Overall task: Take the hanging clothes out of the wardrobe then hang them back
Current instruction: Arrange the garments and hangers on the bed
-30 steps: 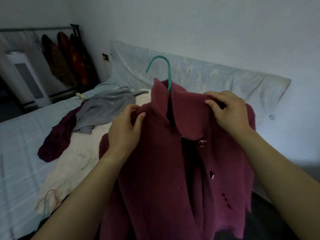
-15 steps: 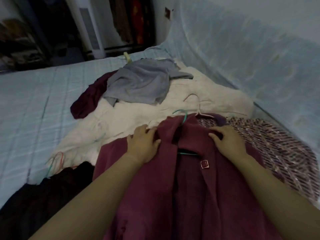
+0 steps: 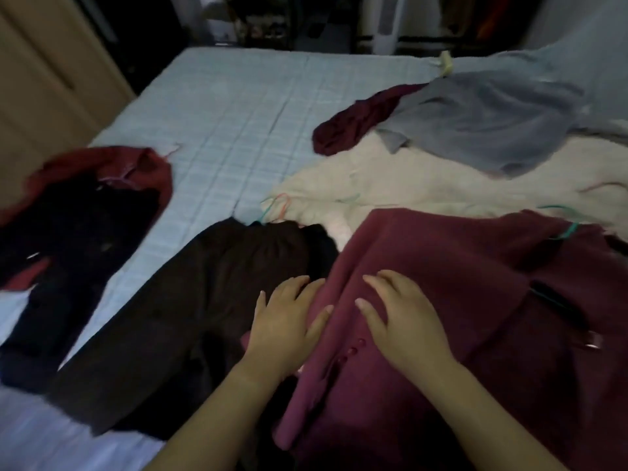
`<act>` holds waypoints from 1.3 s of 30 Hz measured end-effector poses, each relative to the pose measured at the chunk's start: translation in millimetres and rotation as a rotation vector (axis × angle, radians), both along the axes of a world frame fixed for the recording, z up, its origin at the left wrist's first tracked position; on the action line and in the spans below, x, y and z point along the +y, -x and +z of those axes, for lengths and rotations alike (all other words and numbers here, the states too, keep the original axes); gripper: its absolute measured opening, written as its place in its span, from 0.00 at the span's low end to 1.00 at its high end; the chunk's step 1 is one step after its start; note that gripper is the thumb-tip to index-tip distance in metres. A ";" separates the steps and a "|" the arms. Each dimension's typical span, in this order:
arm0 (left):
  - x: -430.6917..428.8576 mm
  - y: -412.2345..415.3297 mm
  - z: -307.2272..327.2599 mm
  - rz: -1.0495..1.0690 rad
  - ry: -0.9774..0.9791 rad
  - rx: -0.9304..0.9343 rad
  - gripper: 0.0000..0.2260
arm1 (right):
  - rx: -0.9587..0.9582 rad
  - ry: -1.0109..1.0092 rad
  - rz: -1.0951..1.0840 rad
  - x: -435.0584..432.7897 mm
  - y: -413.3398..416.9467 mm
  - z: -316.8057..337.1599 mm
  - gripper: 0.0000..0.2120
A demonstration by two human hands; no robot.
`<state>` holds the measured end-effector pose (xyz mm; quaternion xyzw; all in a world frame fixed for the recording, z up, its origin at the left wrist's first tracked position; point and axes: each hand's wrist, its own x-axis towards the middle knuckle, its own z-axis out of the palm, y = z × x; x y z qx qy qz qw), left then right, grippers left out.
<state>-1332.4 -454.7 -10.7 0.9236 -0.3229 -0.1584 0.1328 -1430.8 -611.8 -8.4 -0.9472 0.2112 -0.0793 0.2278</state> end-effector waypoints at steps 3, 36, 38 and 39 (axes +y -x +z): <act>88.2 -11.2 -7.7 0.113 -0.050 -0.017 0.26 | 0.076 0.007 0.151 75.3 -31.3 -10.2 0.27; 646.2 -409.7 -1.6 0.517 0.096 -0.153 0.27 | 0.102 -0.119 0.415 573.1 -488.5 -30.5 0.32; 643.6 -451.1 -6.8 0.475 0.106 -0.122 0.28 | 0.079 -0.120 0.386 573.2 -525.2 -29.2 0.30; 640.8 -470.6 -10.2 0.452 0.106 -0.102 0.28 | 0.072 -0.126 0.357 572.1 -539.9 -28.5 0.27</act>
